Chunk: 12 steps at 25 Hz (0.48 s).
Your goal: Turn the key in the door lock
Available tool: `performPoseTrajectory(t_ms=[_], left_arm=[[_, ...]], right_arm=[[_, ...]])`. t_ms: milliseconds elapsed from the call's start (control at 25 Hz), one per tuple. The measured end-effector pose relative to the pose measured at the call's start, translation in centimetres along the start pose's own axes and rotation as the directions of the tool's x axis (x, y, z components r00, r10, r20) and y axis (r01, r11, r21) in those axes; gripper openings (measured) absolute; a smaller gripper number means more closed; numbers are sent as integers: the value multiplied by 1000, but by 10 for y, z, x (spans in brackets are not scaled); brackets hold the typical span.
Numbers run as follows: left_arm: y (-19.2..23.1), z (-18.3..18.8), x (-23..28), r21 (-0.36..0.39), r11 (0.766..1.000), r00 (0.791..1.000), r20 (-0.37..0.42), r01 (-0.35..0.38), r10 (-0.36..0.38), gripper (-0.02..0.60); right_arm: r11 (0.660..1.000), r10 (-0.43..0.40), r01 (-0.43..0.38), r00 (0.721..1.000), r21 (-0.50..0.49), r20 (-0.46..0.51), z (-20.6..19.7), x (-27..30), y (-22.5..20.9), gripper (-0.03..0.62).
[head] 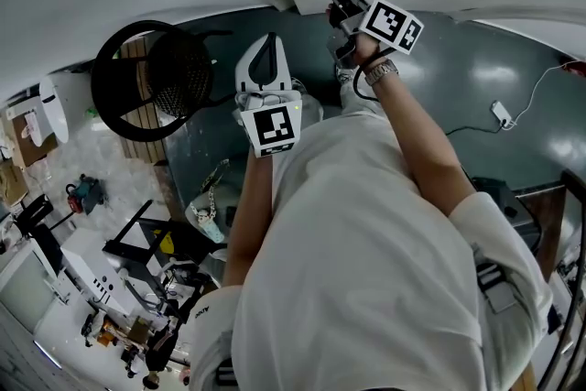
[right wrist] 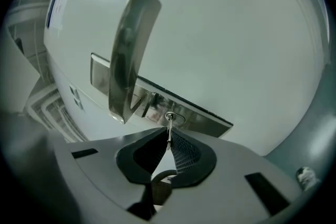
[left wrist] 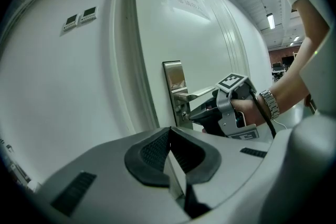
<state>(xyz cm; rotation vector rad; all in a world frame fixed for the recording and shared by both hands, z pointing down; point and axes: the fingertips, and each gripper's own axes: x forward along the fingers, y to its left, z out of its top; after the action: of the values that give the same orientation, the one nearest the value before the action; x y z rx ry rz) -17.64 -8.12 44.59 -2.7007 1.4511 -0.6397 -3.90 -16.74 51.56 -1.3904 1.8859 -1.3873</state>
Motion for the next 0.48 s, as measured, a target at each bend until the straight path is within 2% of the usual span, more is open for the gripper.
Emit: performPoseTrajectory(t_ms=[120,240,360,480], left_arm=[[4,-1,-2,-2,1000,1000,10,17,-17,9],[7,-2,-3,-4,999,999,21,38,-38,9],[11,-6,-6,-5,998,998,31,58,-58,9],[17,-9,-12,-7,997,996,38,76,-76,8]], right_arm=[[981,-106,105,994,-164,0,-1,0,4,22],[933,-203,201,979,-299,25,-2,0,6,21],[856,-289,285,955,-432,58,-5,0,7,23],[760,-364,353,927,-546,92,-7,-1,11,26]])
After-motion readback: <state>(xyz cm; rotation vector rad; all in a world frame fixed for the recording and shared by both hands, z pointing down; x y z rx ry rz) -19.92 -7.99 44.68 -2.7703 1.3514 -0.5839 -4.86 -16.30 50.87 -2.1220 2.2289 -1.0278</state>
